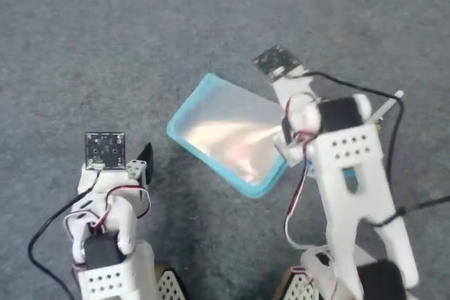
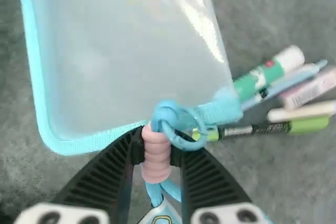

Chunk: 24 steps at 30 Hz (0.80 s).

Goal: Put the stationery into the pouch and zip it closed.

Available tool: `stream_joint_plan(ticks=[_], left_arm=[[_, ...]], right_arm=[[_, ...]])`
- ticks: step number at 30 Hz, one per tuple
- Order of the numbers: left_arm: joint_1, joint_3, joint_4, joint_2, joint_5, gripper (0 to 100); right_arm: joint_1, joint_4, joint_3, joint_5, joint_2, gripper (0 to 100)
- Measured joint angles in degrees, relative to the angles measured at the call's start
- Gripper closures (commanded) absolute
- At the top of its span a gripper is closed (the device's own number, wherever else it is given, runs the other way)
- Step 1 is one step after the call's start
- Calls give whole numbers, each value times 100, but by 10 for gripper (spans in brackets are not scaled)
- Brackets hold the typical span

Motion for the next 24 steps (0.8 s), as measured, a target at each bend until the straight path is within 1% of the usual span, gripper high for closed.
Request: stream_joint_plan(ticks=[4,8,10,13,16,19,21,24], left_arm=[[0,-35,0,0,0,758],[281,-246,0,0,0,758],[396,-369,0,149,0,758],[440,-879,0,897,0,758],[527,-1705,0,1864,0,758],[870,-2479,0,2989,35,758],[1169,-2664,-79,3622,202,758],[1626,-2585,-642,4440,484,758]], right_arm=[[-88,-466,18,-18,-466,993],[-141,-782,62,-756,-800,993],[-158,-985,211,-967,-941,993],[-123,-1301,545,-1029,-1213,993],[-132,-1442,879,-1037,-1468,993],[-141,-1503,1002,-1055,-1547,993],[-123,-1582,1002,-1055,-1547,993],[-141,-1600,615,-1055,-1468,993]])
